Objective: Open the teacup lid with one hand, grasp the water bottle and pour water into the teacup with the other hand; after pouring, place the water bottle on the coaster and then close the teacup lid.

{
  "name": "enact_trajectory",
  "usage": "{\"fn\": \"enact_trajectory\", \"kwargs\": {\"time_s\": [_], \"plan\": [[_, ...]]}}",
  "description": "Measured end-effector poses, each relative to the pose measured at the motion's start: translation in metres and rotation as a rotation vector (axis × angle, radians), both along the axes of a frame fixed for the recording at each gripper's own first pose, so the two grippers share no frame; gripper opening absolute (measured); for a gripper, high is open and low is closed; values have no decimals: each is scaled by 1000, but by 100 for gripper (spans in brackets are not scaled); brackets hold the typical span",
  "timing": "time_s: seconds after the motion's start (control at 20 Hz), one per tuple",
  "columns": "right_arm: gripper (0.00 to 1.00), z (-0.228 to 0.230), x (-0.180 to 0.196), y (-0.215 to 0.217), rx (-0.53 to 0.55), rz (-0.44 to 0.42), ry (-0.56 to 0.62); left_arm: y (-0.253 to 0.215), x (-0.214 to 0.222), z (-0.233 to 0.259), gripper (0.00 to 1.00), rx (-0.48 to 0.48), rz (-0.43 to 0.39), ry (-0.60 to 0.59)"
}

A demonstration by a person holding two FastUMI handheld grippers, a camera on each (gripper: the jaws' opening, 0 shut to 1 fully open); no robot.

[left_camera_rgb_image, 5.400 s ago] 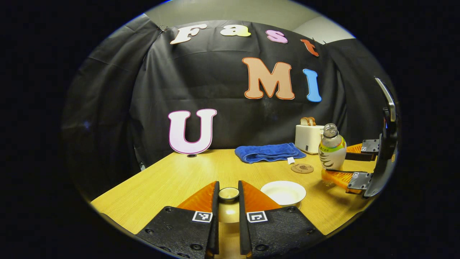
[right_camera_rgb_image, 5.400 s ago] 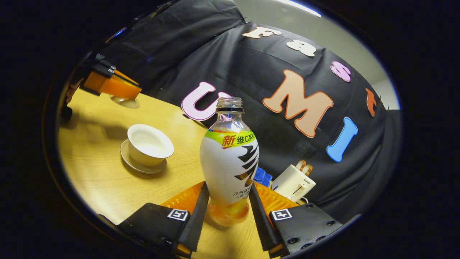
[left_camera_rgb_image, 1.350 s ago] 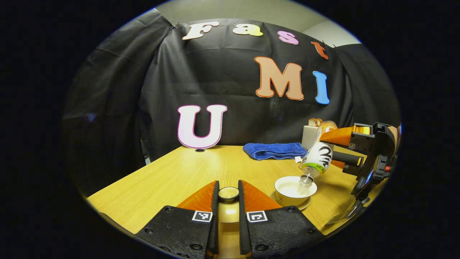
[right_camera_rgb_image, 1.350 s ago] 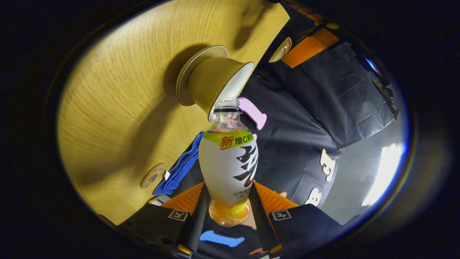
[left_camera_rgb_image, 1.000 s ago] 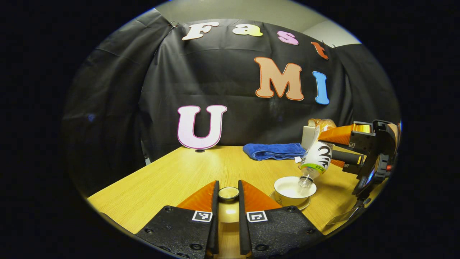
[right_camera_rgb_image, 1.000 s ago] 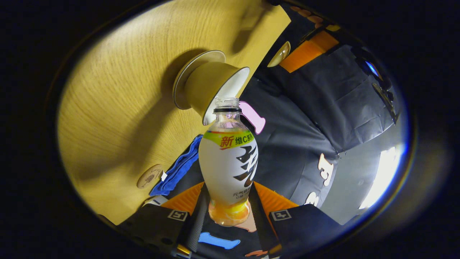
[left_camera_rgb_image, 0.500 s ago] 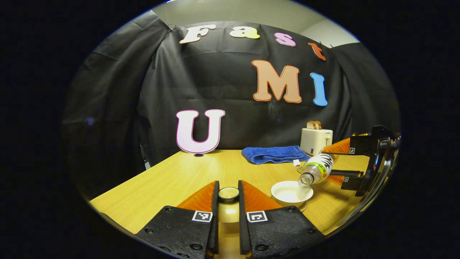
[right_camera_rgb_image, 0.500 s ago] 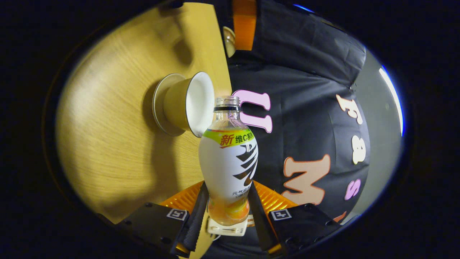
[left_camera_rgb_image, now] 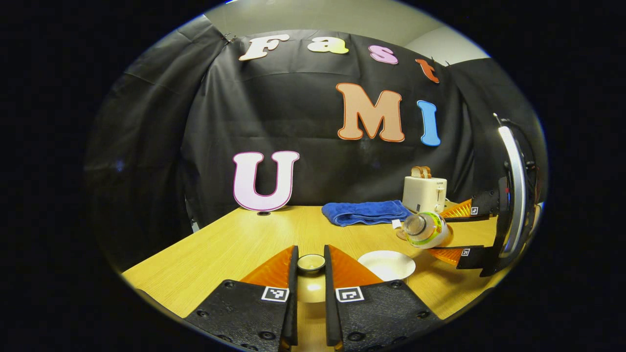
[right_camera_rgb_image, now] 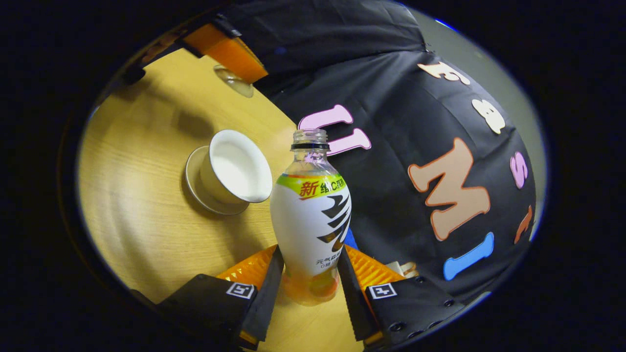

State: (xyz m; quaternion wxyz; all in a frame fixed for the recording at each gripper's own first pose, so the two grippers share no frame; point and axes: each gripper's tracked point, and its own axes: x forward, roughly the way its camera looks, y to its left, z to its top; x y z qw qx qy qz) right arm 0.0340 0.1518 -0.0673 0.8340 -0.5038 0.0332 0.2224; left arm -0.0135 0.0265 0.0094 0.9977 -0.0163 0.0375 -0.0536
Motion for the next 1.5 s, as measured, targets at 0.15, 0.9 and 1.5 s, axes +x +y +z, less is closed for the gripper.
{"fn": "enact_trajectory", "kwargs": {"time_s": [0.15,0.9,1.5], "plan": [[67,-5,-7,4,187,-68,80,-5,-1,-1,20,-1,-12,0],[69,-7,-14,25,742,-262,167,-24,1,-2,20,-1,-59,9],[69,-24,-8,28,954,-397,209,-25,3,-5,20,-9,-67,21]]}}
